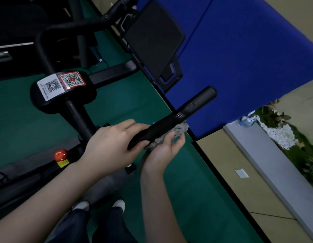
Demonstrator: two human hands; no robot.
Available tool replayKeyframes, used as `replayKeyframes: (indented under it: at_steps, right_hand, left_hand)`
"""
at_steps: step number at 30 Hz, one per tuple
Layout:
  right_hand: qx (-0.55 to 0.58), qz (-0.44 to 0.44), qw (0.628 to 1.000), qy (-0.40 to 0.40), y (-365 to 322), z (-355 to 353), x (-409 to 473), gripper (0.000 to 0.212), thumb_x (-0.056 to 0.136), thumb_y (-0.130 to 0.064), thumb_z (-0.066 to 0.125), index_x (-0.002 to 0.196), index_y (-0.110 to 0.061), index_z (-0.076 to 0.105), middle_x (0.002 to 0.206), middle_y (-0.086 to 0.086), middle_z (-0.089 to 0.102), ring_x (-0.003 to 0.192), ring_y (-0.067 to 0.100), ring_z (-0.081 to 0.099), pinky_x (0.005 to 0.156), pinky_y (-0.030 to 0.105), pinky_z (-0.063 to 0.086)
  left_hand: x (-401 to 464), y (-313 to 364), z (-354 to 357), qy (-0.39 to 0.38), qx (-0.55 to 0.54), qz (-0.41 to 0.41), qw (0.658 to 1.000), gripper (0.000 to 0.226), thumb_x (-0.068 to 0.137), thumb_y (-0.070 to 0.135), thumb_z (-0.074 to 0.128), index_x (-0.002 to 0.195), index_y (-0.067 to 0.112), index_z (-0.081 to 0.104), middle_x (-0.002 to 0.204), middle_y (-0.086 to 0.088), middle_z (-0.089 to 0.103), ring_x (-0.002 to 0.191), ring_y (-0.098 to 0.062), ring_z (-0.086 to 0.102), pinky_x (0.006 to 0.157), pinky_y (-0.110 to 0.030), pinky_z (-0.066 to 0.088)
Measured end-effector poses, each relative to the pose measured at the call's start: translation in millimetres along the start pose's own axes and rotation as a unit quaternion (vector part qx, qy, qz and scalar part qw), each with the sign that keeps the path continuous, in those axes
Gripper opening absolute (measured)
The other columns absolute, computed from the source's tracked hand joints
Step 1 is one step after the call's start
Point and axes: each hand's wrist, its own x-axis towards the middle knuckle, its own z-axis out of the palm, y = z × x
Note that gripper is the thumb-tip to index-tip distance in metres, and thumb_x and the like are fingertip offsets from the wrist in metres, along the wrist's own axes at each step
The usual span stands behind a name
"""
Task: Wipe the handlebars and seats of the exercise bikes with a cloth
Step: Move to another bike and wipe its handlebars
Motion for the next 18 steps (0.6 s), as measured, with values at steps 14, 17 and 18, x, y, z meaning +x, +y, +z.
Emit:
replayKeyframes:
  at_steps: [14,17,18]
  right_hand:
    - [0.046,0.125,0.986,-0.104,-9.4,-19.2,12.7,0.034,0.102,-0.018,0.042,0.135,-0.021,0.05,0.128,0.013,0.062,0.109,0.024,0.065,0.078,0.033,0.058]
    - [0.055,0.121,0.984,-0.119,-16.9,-14.8,23.0,0.032,0.102,-0.013,0.038,0.13,-0.014,0.053,0.124,0.019,0.063,0.104,0.032,0.067,0.083,0.042,0.057]
    - [0.064,0.12,0.984,-0.118,-20.8,-12.6,27.0,0.032,0.103,-0.013,0.037,0.13,-0.013,0.053,0.123,0.021,0.063,0.098,0.032,0.069,0.079,0.042,0.057]
  left_hand:
    - [-0.3,2.8,-1.0,0.009,0.006,-0.01,1.0,0.041,0.087,0.053,0.046,0.122,0.036,0.058,0.1,0.016,0.062,0.088,-0.013,0.065,0.064,-0.033,0.053]
    - [0.3,2.3,-1.2,0.001,0.003,-0.012,1.0,0.039,0.09,0.051,0.049,0.125,0.037,0.056,0.102,0.016,0.061,0.091,-0.012,0.064,0.067,-0.034,0.053]
    - [0.4,2.3,-1.4,-0.002,0.003,-0.014,1.0,0.04,0.09,0.052,0.048,0.125,0.037,0.056,0.103,0.017,0.061,0.092,-0.012,0.064,0.068,-0.034,0.052]
